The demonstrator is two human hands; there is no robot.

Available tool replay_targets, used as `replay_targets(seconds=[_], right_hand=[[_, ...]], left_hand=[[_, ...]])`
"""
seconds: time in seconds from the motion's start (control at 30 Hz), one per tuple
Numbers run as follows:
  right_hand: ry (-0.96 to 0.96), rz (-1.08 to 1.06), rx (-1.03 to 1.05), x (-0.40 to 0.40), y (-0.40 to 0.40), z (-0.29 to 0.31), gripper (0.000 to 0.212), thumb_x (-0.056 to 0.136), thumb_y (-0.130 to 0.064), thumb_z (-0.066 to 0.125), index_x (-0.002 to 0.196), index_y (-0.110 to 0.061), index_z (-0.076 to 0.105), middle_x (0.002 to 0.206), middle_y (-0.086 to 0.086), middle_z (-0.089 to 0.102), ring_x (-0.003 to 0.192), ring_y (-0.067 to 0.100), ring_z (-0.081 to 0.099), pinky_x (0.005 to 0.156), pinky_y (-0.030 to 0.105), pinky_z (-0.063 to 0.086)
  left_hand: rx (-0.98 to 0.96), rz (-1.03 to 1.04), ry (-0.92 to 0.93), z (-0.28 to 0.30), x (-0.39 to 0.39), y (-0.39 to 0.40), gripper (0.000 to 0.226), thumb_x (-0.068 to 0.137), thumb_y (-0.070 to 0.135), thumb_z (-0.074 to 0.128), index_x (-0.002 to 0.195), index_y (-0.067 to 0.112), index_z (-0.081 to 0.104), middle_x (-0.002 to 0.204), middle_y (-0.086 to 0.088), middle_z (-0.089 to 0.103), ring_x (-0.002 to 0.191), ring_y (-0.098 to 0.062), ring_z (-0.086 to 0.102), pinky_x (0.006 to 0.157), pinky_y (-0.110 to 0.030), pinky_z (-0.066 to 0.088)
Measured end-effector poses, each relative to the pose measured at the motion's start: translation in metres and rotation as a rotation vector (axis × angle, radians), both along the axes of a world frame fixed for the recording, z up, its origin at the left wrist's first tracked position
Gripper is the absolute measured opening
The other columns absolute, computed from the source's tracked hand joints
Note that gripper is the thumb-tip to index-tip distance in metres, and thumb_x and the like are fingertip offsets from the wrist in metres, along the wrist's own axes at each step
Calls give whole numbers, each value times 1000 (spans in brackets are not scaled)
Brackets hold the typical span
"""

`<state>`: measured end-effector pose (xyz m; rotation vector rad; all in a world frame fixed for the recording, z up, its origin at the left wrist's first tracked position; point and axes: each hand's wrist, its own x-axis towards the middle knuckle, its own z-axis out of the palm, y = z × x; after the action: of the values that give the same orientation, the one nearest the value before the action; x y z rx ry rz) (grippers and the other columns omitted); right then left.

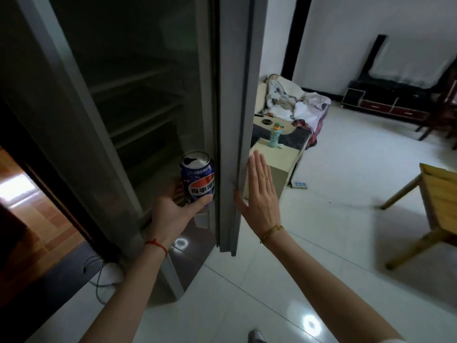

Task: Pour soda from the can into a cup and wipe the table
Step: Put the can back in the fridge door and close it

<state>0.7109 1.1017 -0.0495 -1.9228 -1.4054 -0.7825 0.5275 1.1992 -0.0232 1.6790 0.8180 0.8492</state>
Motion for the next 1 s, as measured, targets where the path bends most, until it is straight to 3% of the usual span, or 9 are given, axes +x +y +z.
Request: replay_targets(seconds=[0.1, 0.23, 0.3, 0.4, 0.5, 0.63, 0.77, 1.0], right_hand=[[35, -30, 34, 22, -19, 1, 79, 91, -21, 62, 149, -1, 13, 158, 17, 14, 149, 25, 8, 118, 47, 24], [117, -60, 54, 58, -42, 0, 75, 92, -22, 59, 150, -5, 13, 158, 13, 18, 149, 25, 11, 118, 47, 24], [187, -51, 85, 77, -51, 1, 73, 91, -22, 59, 149, -6, 18, 154, 10, 28, 144, 26, 24, 115, 45, 31], [280, -9, 99, 108, -64, 3, 65, 91, -24, 56, 146, -6, 27, 136, 12, 48, 123, 26, 50, 103, 39, 46], [342, 4, 90, 142, -73, 6, 57, 92, -26, 54, 142, -10, 32, 125, 11, 59, 110, 25, 61, 92, 31, 50], [412, 5, 61, 188, -83, 10, 54, 92, -16, 57, 140, -16, 32, 117, 9, 65, 101, 23, 66, 83, 33, 56], [523, 21, 13, 231, -88, 13, 54, 92, -9, 56, 138, -22, 30, 115, 6, 67, 97, 24, 68, 78, 41, 59], [694, 46, 20, 301, -88, 28, 51, 89, 2, 55, 132, -21, 40, 103, -6, 65, 87, 10, 64, 79, 32, 57]], left_hand=[[5, -54, 11, 7, 23, -13, 56, 56, 45, 80, 105, 46, 53, 102, 21, 62, 97, 6, 58, 78, -17, 46], [44, -82, 15, 9, 55, -28, 59, 66, 29, 85, 118, 33, 56, 108, 15, 65, 101, 2, 60, 80, -16, 47], [58, -82, 18, 9, 71, -36, 59, 66, 27, 86, 117, 31, 59, 107, 15, 66, 101, 2, 61, 82, -17, 49], [67, -85, 10, 10, 98, -49, 53, 66, 26, 86, 110, 37, 59, 105, 17, 67, 100, 1, 63, 85, -21, 52], [76, -55, 4, 10, 126, -60, 50, 64, 29, 88, 102, 44, 58, 105, 14, 68, 101, -4, 65, 87, -27, 54], [71, -16, 9, 11, 164, -75, 56, 61, 35, 89, 111, 36, 62, 110, 10, 70, 104, -8, 66, 90, -34, 55], [53, 3, -3, 15, 203, -93, 53, 63, 29, 88, 110, 32, 63, 107, 11, 70, 99, -3, 66, 89, -29, 55], [91, 25, 21, 24, 267, -109, 49, 63, 34, 88, 103, 35, 62, 99, 17, 69, 93, 1, 66, 80, -24, 55]])
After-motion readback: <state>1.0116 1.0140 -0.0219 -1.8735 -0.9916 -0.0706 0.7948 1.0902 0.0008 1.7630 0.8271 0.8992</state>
